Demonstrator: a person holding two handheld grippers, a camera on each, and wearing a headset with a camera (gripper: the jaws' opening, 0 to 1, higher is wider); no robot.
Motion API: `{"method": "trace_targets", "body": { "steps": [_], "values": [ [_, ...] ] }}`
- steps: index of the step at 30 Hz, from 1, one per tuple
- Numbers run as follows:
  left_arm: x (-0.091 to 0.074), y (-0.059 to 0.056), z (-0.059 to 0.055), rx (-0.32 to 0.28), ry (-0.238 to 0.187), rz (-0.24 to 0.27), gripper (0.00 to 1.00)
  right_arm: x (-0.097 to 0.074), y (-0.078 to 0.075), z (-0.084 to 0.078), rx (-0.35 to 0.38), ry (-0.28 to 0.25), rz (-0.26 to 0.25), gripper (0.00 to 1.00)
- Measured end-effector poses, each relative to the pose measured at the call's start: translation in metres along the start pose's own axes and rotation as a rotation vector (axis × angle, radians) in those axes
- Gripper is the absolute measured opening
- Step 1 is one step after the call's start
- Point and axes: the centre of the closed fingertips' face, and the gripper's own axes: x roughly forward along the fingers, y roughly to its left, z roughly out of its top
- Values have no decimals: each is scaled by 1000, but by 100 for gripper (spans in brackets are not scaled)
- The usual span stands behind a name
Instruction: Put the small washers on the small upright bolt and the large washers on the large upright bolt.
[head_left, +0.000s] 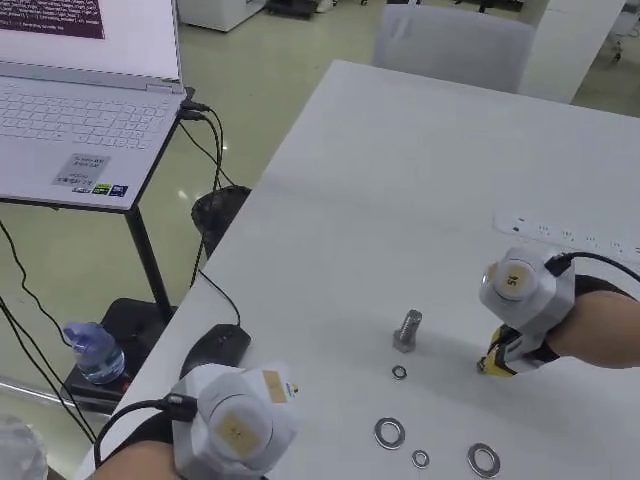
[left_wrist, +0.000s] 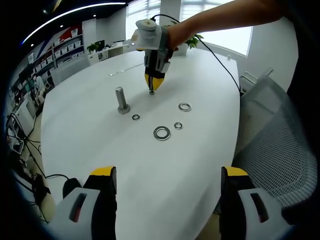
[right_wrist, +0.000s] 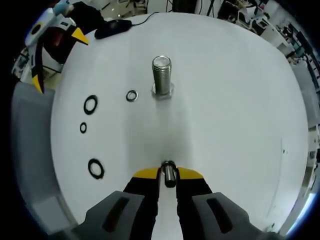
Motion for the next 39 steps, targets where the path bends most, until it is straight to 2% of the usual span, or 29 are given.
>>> {"method": "trace_targets", "body": {
  "steps": [11, 24, 33, 39],
  "values": [
    [0, -1, -1, -2, 5, -1, 84, 4, -3, -2, -4, 7, -3, 13],
    [0, -1, 6, 4, -19, 4, 89, 3, -1, -3, 6, 9, -1, 14],
    [0, -3, 14, -3, -63, 5, 91, 2, 0, -4, 10, -7, -3, 21],
    [-1, -2, 25, -2, -108, 12, 95, -14, -3, 0, 7, -43, -20, 27]
  ]
}}
